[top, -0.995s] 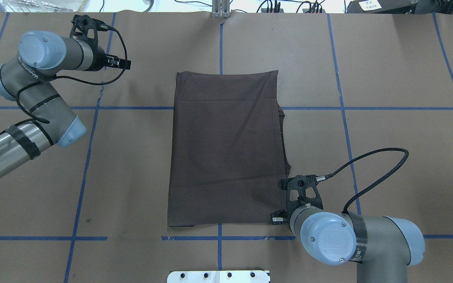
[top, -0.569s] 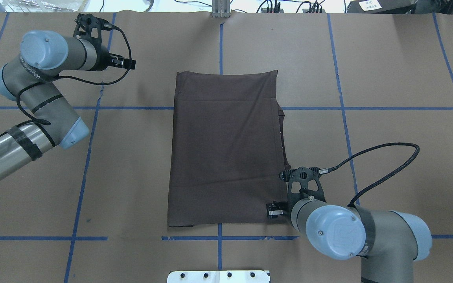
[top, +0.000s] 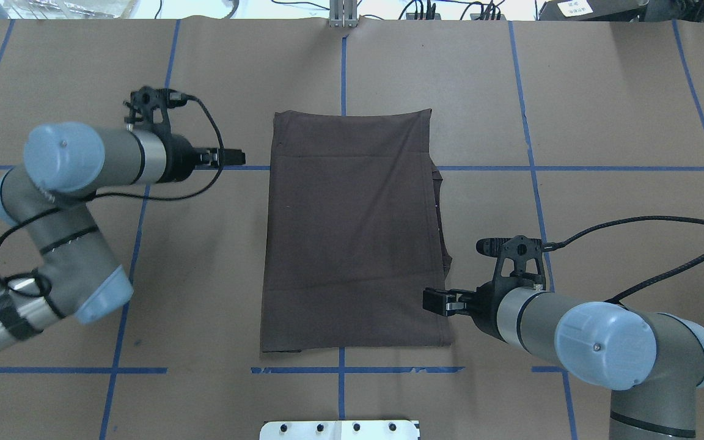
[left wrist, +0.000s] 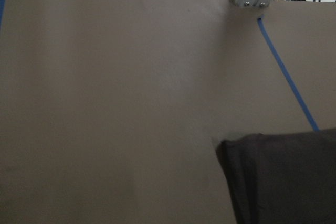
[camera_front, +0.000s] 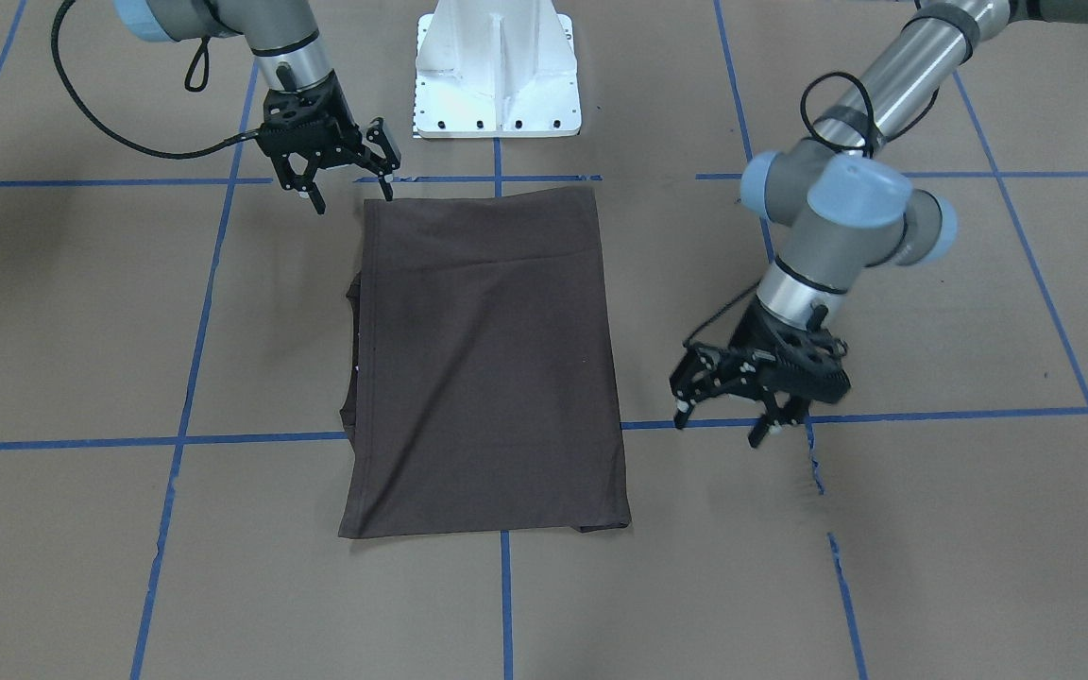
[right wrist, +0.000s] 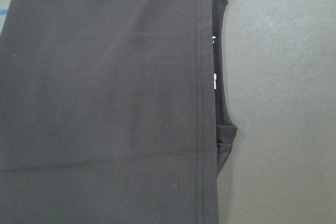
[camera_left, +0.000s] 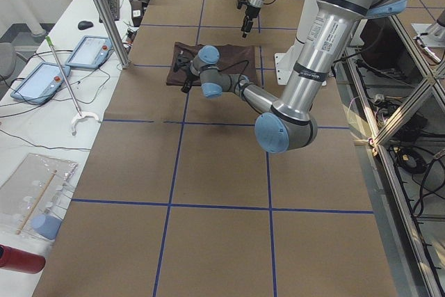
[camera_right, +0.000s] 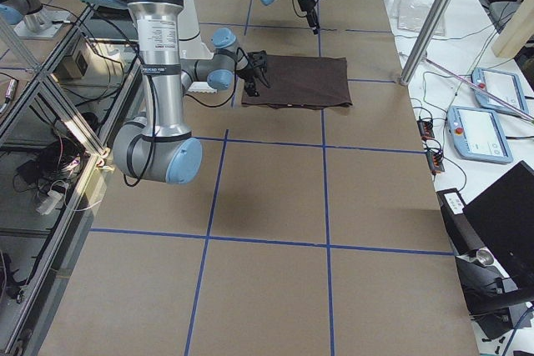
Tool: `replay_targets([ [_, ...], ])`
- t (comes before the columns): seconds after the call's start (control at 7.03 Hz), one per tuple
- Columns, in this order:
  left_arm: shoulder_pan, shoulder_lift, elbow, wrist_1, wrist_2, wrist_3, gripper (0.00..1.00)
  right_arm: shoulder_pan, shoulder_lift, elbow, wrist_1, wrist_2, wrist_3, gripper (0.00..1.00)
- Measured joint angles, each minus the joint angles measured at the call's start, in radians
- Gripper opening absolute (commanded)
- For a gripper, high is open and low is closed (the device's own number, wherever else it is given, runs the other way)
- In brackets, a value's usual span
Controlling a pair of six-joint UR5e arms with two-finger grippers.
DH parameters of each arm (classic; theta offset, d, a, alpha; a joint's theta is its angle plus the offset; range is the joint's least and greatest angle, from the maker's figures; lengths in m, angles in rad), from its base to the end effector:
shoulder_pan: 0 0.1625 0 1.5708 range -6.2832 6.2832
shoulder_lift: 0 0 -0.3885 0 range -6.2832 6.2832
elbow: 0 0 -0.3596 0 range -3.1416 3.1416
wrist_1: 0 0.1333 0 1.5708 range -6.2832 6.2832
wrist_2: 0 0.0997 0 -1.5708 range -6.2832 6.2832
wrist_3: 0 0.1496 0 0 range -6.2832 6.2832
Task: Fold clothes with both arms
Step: 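Move the left gripper down to the shirt's near corner while the right gripper repositions, then align both grippers at the two shirt corners nearest the robot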
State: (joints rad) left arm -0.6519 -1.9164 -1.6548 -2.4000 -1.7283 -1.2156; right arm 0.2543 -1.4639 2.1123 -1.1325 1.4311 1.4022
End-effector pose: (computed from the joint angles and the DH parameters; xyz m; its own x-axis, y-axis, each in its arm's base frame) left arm 0.4340 -0.4694 0.3287 0.3959 0.1299 -0.9091 0.3657 0.8858 0.2859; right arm -0.4506 -0.2764 0.3123 0.5059 -0.0402 0.8617 -0.2876 0.9339 0.2124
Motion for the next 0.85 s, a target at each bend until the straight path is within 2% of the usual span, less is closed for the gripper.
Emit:
replay_targets([
  [0.14,0.096,0.092,-0.129,0.002,0.060,-0.123,0.96,0.004,-0.004,0.013,0.016,-0.003,0.019,1.00],
  [0.28,0.203,0.157,-0.216,0.003,0.147,-0.254,0.76,0.008,-0.006,0.018,0.021,-0.004,0.029,1.00],
  [0.43,0.311,0.186,-0.254,0.004,0.256,-0.386,0.63,0.012,-0.006,0.018,0.023,-0.005,0.032,1.00],
  [0.57,0.404,0.196,-0.264,0.005,0.357,-0.501,0.63,0.015,-0.006,0.018,0.023,-0.006,0.033,1.00],
  [0.85,0.503,0.193,-0.251,0.008,0.463,-0.612,0.62,0.019,-0.005,0.019,0.023,-0.007,0.034,1.00],
])
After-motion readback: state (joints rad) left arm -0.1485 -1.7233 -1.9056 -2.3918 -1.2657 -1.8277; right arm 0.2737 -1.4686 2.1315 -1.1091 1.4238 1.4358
